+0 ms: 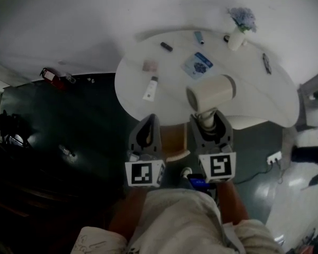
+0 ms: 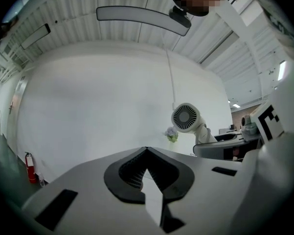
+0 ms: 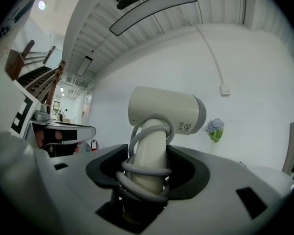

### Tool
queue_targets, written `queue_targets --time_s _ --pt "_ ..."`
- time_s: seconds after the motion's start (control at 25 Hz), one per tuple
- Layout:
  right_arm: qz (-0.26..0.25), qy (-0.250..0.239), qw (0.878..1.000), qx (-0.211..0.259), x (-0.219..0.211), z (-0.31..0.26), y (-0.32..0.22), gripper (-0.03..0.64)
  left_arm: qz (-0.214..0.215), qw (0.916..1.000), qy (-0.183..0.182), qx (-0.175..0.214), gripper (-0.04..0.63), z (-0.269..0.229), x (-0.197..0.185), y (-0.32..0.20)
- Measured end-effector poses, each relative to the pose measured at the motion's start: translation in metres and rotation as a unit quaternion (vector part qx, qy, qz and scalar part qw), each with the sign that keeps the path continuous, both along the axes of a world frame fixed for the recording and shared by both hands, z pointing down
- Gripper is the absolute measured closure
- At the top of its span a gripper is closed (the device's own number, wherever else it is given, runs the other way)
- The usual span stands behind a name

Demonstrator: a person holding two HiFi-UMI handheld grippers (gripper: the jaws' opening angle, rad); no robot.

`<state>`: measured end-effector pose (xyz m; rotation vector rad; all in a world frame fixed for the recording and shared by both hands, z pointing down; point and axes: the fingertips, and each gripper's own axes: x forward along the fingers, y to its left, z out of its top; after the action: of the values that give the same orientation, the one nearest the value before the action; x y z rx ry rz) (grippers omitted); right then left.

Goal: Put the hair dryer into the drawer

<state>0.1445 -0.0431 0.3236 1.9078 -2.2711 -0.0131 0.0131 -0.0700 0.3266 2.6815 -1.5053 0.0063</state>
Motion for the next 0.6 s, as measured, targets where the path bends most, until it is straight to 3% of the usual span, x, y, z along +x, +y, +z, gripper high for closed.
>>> queue_targets --time_s 0.6 --pt "-0.079 -0.019 0.99 -0.112 -0.023 0.03 0.06 0.368 -0.072 0.9973 -0.011 0.001 0.594 0.01 -0.023 0.059"
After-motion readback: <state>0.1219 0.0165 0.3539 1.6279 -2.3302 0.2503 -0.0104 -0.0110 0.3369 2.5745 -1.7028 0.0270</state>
